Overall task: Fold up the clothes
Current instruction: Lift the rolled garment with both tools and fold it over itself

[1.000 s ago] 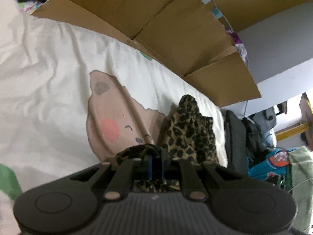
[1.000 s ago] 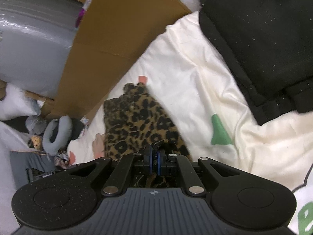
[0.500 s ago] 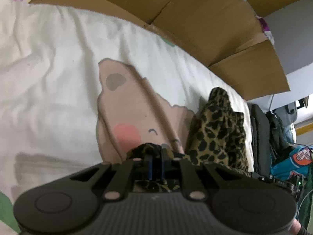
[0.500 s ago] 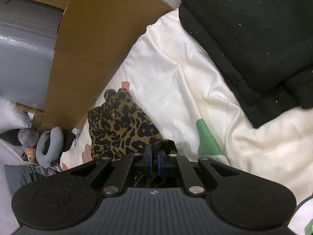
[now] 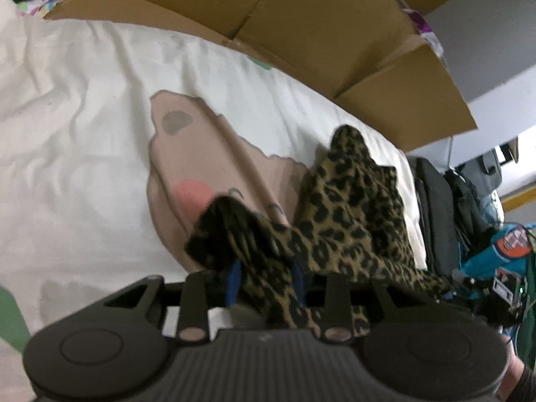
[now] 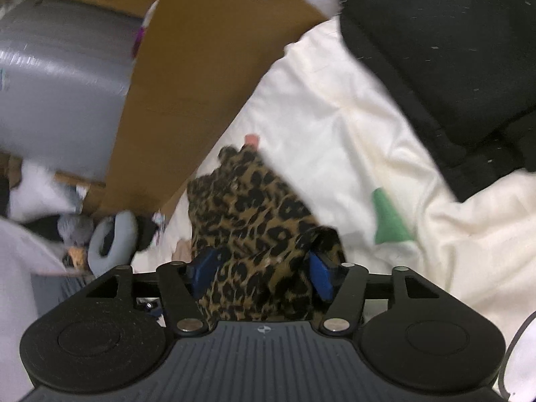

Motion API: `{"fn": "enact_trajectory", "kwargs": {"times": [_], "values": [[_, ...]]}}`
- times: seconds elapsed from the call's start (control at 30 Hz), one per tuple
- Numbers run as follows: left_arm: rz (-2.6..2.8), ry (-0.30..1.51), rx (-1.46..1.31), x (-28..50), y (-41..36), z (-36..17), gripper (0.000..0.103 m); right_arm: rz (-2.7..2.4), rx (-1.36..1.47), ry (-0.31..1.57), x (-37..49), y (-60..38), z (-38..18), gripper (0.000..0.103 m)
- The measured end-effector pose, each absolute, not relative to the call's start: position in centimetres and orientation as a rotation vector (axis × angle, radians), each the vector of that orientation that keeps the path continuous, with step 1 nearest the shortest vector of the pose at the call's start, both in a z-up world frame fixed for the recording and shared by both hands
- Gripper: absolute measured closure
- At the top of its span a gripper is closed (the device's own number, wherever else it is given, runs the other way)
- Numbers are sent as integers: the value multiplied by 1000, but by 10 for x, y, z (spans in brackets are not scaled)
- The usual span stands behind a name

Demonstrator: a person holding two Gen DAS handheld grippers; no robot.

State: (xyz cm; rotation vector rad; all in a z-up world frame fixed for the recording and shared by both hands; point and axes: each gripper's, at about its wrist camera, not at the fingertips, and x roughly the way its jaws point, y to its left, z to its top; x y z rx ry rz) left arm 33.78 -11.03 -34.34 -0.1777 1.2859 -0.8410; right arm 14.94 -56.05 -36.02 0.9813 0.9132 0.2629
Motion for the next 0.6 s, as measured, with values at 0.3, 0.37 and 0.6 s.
{"fn": "enact_trajectory", "kwargs": {"times": [0.3, 0.37, 0.6], "values": [[-940, 1239, -83, 301, -131, -329, 69, 341, 834, 967, 160, -528, -355, 36], [-954, 1242, -67, 297, -136, -332, 69, 361, 788, 972, 162, -520, -353, 35], [-1001, 1243, 2, 284, -155, -339, 70, 434, 667, 999, 168, -487, -354, 36]]}}
